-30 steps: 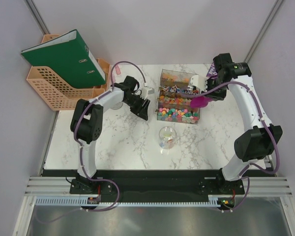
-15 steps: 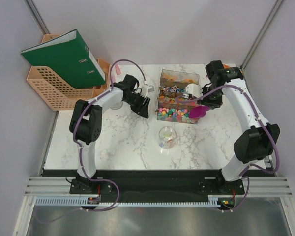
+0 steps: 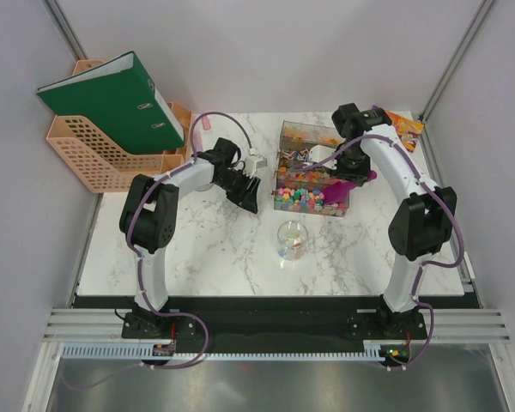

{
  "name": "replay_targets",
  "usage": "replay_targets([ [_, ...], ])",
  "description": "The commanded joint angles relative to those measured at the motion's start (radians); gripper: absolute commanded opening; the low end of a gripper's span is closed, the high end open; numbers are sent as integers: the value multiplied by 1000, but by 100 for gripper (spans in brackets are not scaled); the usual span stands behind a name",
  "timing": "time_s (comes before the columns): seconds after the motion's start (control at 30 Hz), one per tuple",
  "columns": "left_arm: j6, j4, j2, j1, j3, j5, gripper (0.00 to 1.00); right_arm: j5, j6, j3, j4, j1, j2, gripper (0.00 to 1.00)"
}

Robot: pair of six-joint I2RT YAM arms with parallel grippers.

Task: Pack the candies
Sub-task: Scoop the fake candies from the storage box.

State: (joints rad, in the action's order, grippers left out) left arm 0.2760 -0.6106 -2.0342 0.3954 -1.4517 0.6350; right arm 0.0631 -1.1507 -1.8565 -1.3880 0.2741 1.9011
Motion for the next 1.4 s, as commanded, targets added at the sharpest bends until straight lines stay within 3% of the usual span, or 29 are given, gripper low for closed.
replay_targets([
  [0.0,-27,49,60,-23,13,40,50,17,2,-46,-74,23,39,0],
  [0.77,-46,60,29,-63,-9,54,50,-62,60,-144,-68,83,220,0],
  [1.37,-57,46,-116,-32,-111,74,48,-272,167,-132,9,80,260,0],
])
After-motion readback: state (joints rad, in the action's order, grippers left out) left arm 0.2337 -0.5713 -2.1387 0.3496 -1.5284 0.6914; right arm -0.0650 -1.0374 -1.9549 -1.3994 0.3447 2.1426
